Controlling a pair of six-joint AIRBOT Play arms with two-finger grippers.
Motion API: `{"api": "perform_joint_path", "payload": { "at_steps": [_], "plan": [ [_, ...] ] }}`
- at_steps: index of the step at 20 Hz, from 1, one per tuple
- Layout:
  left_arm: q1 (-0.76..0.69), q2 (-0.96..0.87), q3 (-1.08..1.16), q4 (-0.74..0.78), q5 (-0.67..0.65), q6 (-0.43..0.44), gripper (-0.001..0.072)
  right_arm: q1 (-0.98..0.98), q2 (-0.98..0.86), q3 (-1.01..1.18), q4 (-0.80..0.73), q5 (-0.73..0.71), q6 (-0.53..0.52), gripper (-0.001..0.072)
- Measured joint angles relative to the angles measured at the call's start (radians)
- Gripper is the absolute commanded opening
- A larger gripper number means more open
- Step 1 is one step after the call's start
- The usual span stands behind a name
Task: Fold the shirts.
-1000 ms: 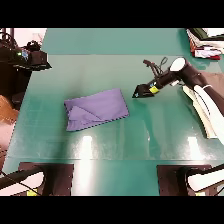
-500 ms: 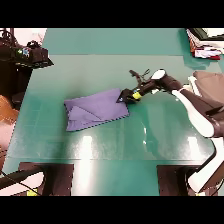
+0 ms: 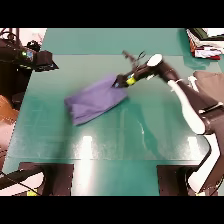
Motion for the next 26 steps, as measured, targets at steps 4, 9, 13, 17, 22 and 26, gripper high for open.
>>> {"api": "perform_joint_path", "payload": {
  "at_steps": [4,9,13,17,22,26],
  "plan": [
    [-0.101,0.000,0.000,-0.003,0.027,0.010,0.0023,-0.183,0.091,0.104,-0.136,0.016,0.049,0.0018],
    [-0.219,0.000,0.000,-0.003,0.103,0.011,0.0023,-0.480,0.206,0.122,-0.198,0.008,0.072,0.0018],
    [-0.283,0.000,0.000,-0.003,0.156,0.012,0.0023,-0.692,0.240,0.122,-0.209,0.010,0.080,0.0018],
    [-0.308,0.000,0.000,-0.004,0.182,0.013,0.0023,-0.817,0.248,0.124,-0.209,0.011,0.082,0.0018],
    [-0.317,0.000,0.000,-0.007,0.195,0.013,0.0023,-0.898,0.260,0.195,-0.118,0.004,0.066,0.0018],
    [-0.318,0.000,0.000,-0.007,0.198,0.012,0.0023,-0.952,0.346,0.163,-0.063,-0.032,0.023,0.0018]
  ]
}}
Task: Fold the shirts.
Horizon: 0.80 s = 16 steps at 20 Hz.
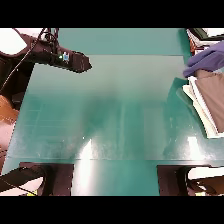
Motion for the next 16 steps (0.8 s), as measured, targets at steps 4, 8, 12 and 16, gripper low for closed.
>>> {"api": "perform_joint_path", "payload": {
  "at_steps": [4,8,12,16],
  "plan": [
    [0.000,0.000,0.000,0.000,0.000,0.000,0.0023,-0.069,0.114,-0.088,0.019,0.026,-0.045,0.0018],
    [0.000,0.000,0.000,0.000,0.000,0.000,0.0023,-0.161,0.214,-0.206,0.007,0.095,-0.060,0.0018],
    [0.000,0.000,0.000,0.000,-0.005,0.000,0.0023,-0.257,0.314,-0.360,-0.103,0.156,-0.063,0.0019],
    [0.000,0.000,0.000,0.000,-0.006,0.000,0.0023,-0.353,0.391,-0.528,-0.230,0.203,-0.063,0.0148]
  ]
}}
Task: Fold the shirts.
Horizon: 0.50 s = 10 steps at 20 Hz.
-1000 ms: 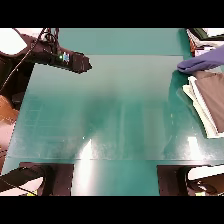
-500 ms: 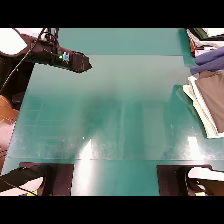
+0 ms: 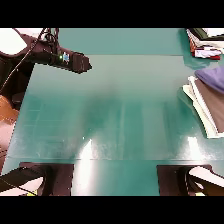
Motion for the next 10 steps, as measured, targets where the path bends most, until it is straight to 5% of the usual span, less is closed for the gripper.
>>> {"api": "perform_joint_path", "payload": {
  "at_steps": [1,3,10],
  "plan": [
    [0.000,0.000,0.000,0.000,0.000,0.000,0.0023,-0.024,0.014,-0.043,-0.026,0.008,0.000,0.0314],
    [0.000,0.000,0.000,0.000,0.000,0.001,0.0023,-0.062,0.036,-0.115,-0.061,0.021,0.000,0.0491],
    [0.000,0.000,0.000,0.000,-0.001,0.001,0.0023,-0.104,0.061,-0.179,-0.084,0.039,0.000,0.0511]
  ]
}}
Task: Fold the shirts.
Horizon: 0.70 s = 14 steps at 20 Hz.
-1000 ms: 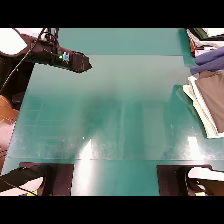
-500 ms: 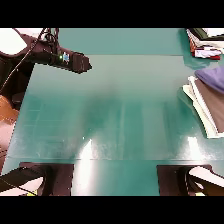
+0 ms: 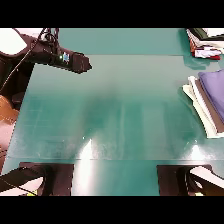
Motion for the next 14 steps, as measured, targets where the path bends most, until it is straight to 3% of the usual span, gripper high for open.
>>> {"api": "perform_joint_path", "payload": {
  "at_steps": [4,10,12,14],
  "plan": [
    [0.000,0.000,0.000,0.000,0.000,0.000,0.0023,0.133,0.002,0.097,0.041,-0.030,0.035,0.0510],
    [0.000,0.000,0.000,-0.003,0.000,0.000,0.0024,0.505,0.002,0.197,0.058,-0.048,0.077,0.0501],
    [0.000,0.000,0.000,-0.003,0.004,0.000,0.0023,0.647,-0.002,0.207,0.059,-0.064,0.081,0.0279],
    [0.000,0.000,0.000,-0.003,0.007,0.000,0.0024,0.766,-0.007,0.211,0.059,-0.080,0.084,0.0103]
  ]
}}
